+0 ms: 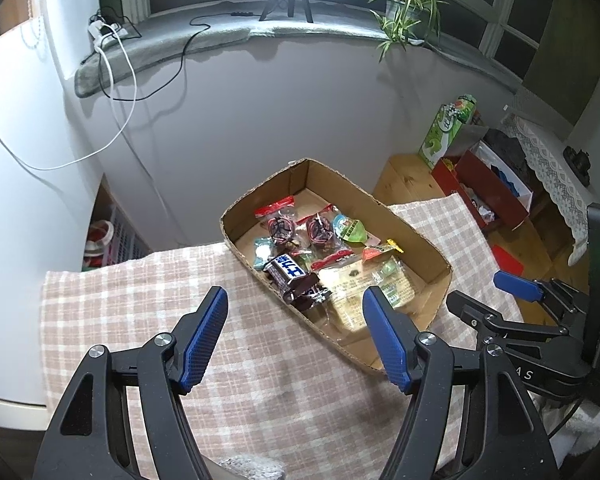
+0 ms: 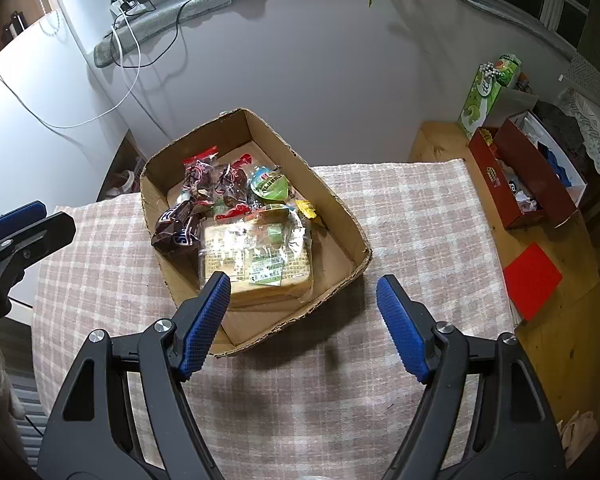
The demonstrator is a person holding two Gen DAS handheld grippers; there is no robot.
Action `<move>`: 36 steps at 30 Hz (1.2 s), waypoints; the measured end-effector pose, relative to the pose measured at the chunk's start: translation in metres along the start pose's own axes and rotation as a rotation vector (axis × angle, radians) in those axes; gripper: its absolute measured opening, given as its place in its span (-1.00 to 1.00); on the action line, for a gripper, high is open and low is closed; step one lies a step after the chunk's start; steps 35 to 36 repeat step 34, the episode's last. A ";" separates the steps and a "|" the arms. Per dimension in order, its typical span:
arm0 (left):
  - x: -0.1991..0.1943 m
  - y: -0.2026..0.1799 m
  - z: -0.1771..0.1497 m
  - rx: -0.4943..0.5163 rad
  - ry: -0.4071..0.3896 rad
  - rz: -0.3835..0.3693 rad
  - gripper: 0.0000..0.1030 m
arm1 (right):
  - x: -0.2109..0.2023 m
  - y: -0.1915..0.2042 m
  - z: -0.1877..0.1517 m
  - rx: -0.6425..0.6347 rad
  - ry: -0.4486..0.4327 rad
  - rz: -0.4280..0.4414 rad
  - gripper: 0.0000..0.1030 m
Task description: Organize snacks
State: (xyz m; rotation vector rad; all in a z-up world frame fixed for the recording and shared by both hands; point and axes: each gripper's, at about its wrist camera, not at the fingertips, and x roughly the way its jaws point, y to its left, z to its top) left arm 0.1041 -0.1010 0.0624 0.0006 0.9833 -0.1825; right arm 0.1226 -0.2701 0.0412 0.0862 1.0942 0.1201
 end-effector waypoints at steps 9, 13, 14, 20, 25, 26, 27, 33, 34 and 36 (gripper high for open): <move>-0.001 -0.002 0.001 0.003 -0.002 -0.002 0.36 | -0.001 0.000 0.000 0.002 0.000 0.000 0.52; -0.002 -0.002 0.001 0.003 -0.004 -0.002 0.36 | -0.001 0.000 0.000 0.000 0.001 -0.001 0.52; -0.003 -0.002 0.001 0.002 -0.004 -0.002 0.36 | -0.001 0.000 0.000 0.001 0.001 -0.001 0.52; -0.004 -0.002 0.001 0.006 -0.007 -0.003 0.36 | -0.002 0.000 -0.001 -0.001 0.004 0.000 0.52; -0.004 -0.003 0.001 0.006 -0.005 -0.001 0.36 | -0.002 -0.001 -0.001 0.001 0.005 0.000 0.52; -0.004 -0.003 0.001 0.004 -0.006 -0.002 0.36 | -0.002 -0.002 -0.001 0.001 0.006 -0.001 0.52; -0.005 -0.003 0.001 0.003 -0.006 -0.002 0.36 | -0.002 -0.002 -0.002 0.001 0.006 -0.001 0.52; -0.007 -0.005 0.000 0.005 -0.018 0.005 0.36 | 0.001 -0.005 -0.001 0.001 0.015 -0.005 0.52; -0.008 -0.005 0.000 0.008 -0.021 0.005 0.36 | 0.001 -0.006 -0.001 0.002 0.015 -0.006 0.52; -0.008 -0.005 0.000 0.008 -0.021 0.005 0.36 | 0.001 -0.006 -0.001 0.002 0.015 -0.006 0.52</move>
